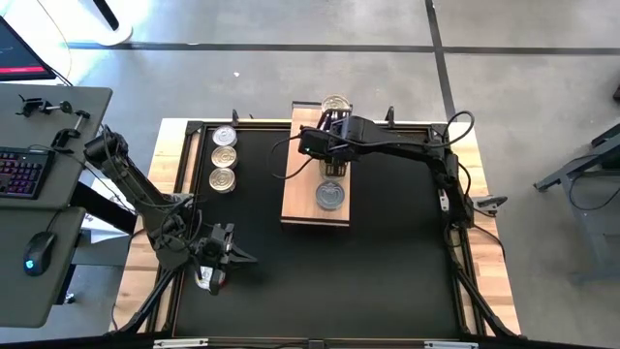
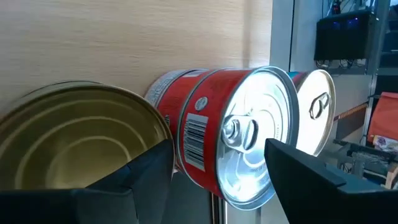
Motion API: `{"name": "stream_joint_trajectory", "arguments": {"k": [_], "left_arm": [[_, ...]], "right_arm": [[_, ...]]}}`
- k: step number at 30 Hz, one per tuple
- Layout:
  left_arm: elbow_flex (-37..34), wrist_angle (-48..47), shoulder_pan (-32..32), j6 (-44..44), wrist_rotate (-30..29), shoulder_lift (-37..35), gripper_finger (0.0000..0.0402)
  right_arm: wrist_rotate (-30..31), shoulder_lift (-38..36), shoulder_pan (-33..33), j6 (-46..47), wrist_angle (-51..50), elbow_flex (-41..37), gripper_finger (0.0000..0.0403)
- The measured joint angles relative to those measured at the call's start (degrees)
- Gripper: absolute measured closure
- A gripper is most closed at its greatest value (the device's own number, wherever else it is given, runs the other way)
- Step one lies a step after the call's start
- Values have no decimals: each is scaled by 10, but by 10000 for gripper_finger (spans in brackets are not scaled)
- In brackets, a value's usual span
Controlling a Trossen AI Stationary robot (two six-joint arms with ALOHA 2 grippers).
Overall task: Stack canned seafood by type on shelf
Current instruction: Stack the red tuna can on top of the red tuna can on the shelf
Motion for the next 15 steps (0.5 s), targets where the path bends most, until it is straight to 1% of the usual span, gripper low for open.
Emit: {"name": "stream_joint_trajectory", "arguments": {"k": [6,10,13,15], "left_arm": [[0,0,0,-11,0,0,401],[0,0,0,-10,0,0,401],[0,0,0,-10,-1,0,402],[0,1,0,-12,-11,0,402]], "right_arm": [[0,0,2,-4,-5,5,158],[4,0,5,-3,-9,34,159],[5,-2,6,15,-10,60,159],[6,-17,8,31,-3,51,159]]}}
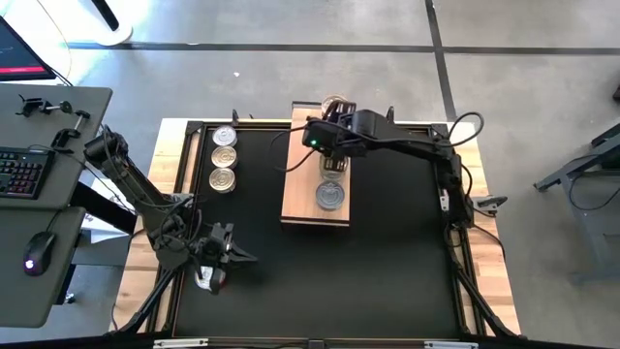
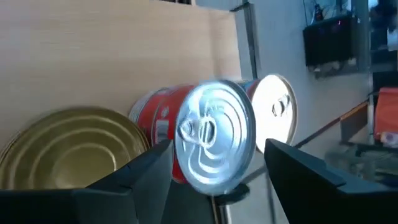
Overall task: Stack canned seafood by type on shelf
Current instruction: Stack the red tuna can on top of the red tuna can on the shelf
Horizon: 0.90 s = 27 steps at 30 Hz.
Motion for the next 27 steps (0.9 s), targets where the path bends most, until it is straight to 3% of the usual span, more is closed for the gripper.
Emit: {"name": "stream_joint_trajectory", "arguments": {"k": [4,8,11,14,17,19,22,24,27], "left_arm": [[0,24,20,-48,-21,-5,402],[34,-18,103,-53,147,-30,402],[94,-197,176,-52,243,-41,402],[156,-388,239,-37,290,-41,401],[186,-492,263,-33,325,-42,401],[182,-514,247,-37,356,-43,402],[154,-511,170,-80,382,-38,401],[125,-495,98,-133,371,-30,401],[81,-445,-13,-255,317,-11,402]], "right_arm": [[-28,-7,6,94,-6,8,159],[-70,-13,15,203,7,8,159],[-77,-13,29,241,14,8,159],[-116,-13,46,221,11,8,159],[-122,-13,69,223,4,8,159],[-142,-15,84,226,-7,8,159],[-133,-16,115,262,-33,8,159],[-134,-16,138,292,-56,7,159],[-189,-17,176,336,-52,-9,159]]}}
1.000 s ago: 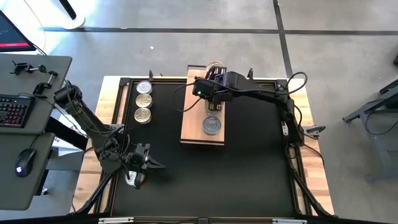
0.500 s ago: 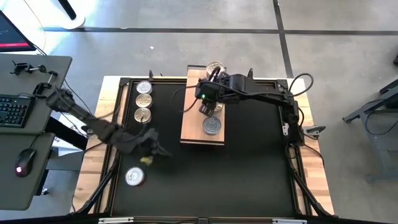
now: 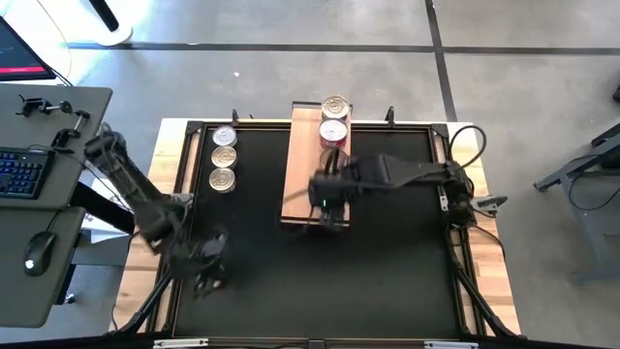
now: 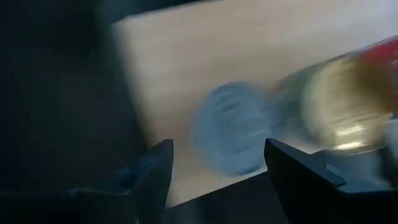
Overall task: Stack canned seafood by type on shelf
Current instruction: Stack the red tuna can on top of the red tuna can on the shelf
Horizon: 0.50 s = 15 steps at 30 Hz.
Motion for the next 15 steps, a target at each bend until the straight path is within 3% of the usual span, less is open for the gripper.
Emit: {"name": "stream_joint_trajectory", "arguments": {"k": [3,6,9,12,15], "left_arm": [[-15,50,-78,-84,-70,23,402],[-6,76,-114,-98,-103,36,402],[11,56,-132,-95,-83,44,401],[18,-45,-143,-136,-32,51,402],[13,-132,-143,-195,-20,51,402]], "right_arm": [[-28,1,41,60,2,-32,164],[-29,1,84,124,13,-84,201],[-61,1,129,187,36,-157,283],[-127,0,175,242,92,-244,379],[-199,0,214,307,185,-312,381]]}}
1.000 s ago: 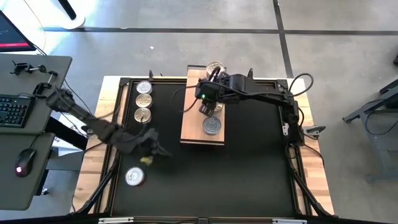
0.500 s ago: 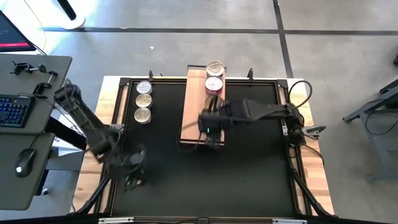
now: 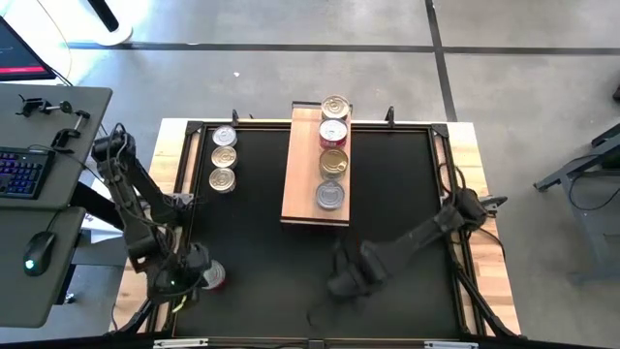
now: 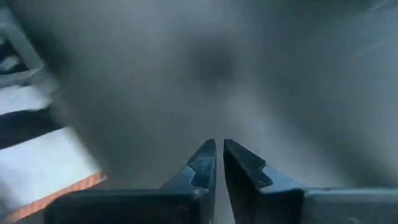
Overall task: Stack canned seafood by type on shelf
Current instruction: Stack the red tuna can on top of the red tuna can on the shelf
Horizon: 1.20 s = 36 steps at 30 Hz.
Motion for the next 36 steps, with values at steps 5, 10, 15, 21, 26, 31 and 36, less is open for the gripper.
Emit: {"name": "stream_joint_trajectory", "arguments": {"k": [5,10,15,21,26,31,36], "left_arm": [[-32,8,11,-16,39,4,401],[-64,16,33,-42,107,30,402],[-62,71,49,-43,124,71,402],[-58,159,83,-67,123,140,401],[-60,261,131,-67,64,176,402],[-28,303,194,-19,22,227,402],[31,338,252,48,23,301,402]], "right_arm": [[-9,0,42,97,109,-49,400],[50,-12,70,136,101,-48,400],[116,-54,101,171,42,-47,402],[194,-123,155,267,-17,-77,403],[234,-208,204,362,26,-175,403],[229,-283,245,429,142,-313,403],[233,-312,263,468,284,-432,403]]}}
